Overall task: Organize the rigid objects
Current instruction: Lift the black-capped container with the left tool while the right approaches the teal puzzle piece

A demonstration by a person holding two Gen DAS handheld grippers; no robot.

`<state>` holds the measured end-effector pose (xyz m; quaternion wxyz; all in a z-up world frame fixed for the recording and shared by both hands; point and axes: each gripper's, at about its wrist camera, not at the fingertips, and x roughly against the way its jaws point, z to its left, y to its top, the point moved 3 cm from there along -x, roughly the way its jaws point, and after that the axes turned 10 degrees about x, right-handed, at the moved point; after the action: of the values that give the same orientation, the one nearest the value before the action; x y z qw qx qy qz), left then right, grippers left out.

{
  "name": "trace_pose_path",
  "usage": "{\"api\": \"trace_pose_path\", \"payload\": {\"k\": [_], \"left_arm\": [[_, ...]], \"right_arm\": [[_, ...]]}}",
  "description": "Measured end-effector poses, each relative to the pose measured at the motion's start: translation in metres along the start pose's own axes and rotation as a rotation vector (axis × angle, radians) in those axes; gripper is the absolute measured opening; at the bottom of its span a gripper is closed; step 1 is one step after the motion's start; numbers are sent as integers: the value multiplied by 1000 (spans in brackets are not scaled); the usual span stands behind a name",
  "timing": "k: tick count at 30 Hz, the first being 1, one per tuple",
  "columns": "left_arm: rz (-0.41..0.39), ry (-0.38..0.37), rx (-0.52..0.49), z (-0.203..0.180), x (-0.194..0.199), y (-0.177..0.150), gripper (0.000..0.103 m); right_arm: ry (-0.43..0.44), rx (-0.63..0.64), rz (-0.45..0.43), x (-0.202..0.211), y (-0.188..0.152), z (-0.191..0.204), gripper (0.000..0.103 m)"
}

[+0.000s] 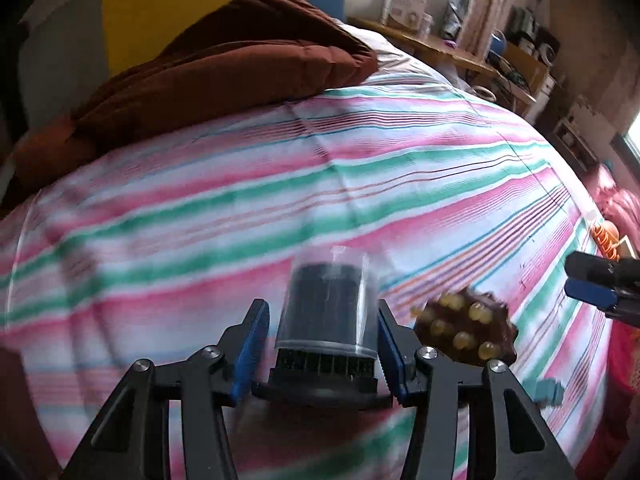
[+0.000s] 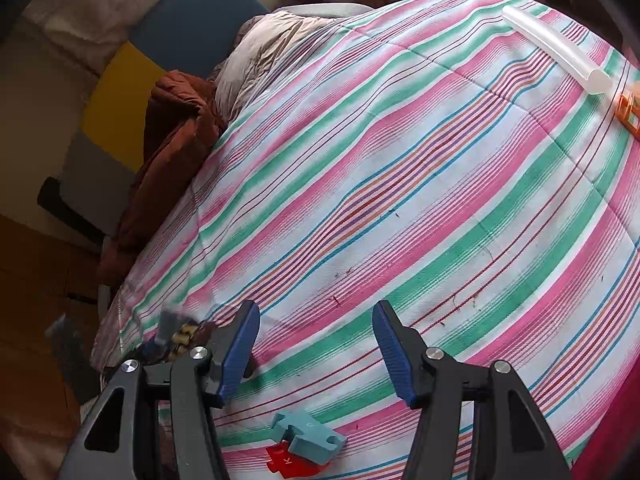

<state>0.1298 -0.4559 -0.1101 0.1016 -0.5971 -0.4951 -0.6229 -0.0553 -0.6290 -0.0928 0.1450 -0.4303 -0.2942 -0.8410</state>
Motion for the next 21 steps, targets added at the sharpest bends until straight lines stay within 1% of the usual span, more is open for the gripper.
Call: {"api": "trace_pose_path", "payload": {"k": [1,2,3,5,8,10,12,14,15,17,19,21], "left_arm": [[0,-2,25,4,5,-7,51],[4,-5,44,8,8,-14,46],[-6,8,49,11,13,-25,45],[-37,41,27,13,24,-43,45],[-55,68,8,15,40,-72,43],[-58,76,13,16,48,-84,43],[-58,82,23,15,56,-97,43],[-61,86,23,14,63,-108,43],[-66,85,18,12,67,-116,43],[-84,91,-5,8,70,-127,43],[-104,88,-8,8,74,-136,43],[-118,82,-15,8,76,-140,43]], "right_arm": [[-4,-3,4,0,0,-1,60],[-5,-8,7,-1,-1,-2,60],[-3,-10,9,0,-1,-4,60],[4,-6,22,-2,-1,-4,60],[32,-6,68,-9,-4,-3,61],[68,20,115,-15,-7,2,60],[117,75,182,-23,-12,13,60],[123,146,214,-24,-18,23,60],[114,202,233,-24,-22,31,60],[93,274,263,-26,-30,40,60],[49,351,299,-28,-39,47,60],[16,395,313,-29,-45,50,60]]}}
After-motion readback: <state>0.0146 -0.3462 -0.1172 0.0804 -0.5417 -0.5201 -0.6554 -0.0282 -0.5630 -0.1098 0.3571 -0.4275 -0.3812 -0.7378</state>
